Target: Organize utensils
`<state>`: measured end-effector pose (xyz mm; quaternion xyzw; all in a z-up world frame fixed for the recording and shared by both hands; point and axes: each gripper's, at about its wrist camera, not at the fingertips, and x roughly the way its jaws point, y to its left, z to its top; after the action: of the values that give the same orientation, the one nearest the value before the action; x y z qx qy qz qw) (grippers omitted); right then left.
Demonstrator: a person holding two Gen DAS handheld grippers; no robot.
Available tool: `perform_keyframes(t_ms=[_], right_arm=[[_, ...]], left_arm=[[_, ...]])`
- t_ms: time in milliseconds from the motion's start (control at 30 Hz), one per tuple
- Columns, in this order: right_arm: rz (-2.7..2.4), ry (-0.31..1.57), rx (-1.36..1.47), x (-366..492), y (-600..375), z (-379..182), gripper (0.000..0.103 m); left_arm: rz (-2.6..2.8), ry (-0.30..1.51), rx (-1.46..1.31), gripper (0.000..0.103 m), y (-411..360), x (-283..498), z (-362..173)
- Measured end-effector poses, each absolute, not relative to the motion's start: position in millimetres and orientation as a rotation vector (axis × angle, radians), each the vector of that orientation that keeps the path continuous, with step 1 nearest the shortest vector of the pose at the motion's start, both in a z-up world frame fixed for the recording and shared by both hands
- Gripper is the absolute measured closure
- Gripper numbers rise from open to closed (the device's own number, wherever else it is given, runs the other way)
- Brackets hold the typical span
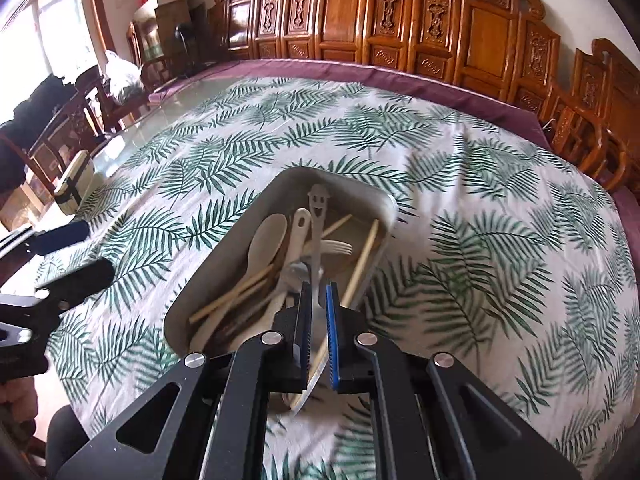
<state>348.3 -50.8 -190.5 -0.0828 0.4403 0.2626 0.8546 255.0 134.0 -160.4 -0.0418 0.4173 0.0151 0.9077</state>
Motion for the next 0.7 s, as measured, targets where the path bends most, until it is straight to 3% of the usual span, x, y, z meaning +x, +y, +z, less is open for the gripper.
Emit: perform_keyframes(t_ms=[100, 267, 333, 533, 700], right_arm=[[0.544, 0.914, -0.162, 337.8, -66.0, -182.1, 0.084], [0.502, 0.874, -0.155, 317.7, -95.0, -167.6, 0.035], [0.485, 0.868, -0.128, 310.5, -109.4, -164.1, 0.022], [0.426, 0.881, -0.112, 291.8, -144.3, -165.0, 0.002], [0.378, 0.862, -0.124, 268.6, -171.3, -161.8, 0.002]], left_arm=[[0.044, 0.861, -0.066, 0.01, 121.8, 248.5, -159.7], [0.035, 0.872, -0.074, 0.008, 106.0, 240.3, -159.2], [0.022, 0.874, -0.072, 0.008, 98.2, 237.2, -157.9], [-0.004, 0.886, -0.048, 0.007, 75.7, 230.7, -157.5], [-0.067, 0.917, -0.069, 0.008, 55.9, 222.8, -153.5]])
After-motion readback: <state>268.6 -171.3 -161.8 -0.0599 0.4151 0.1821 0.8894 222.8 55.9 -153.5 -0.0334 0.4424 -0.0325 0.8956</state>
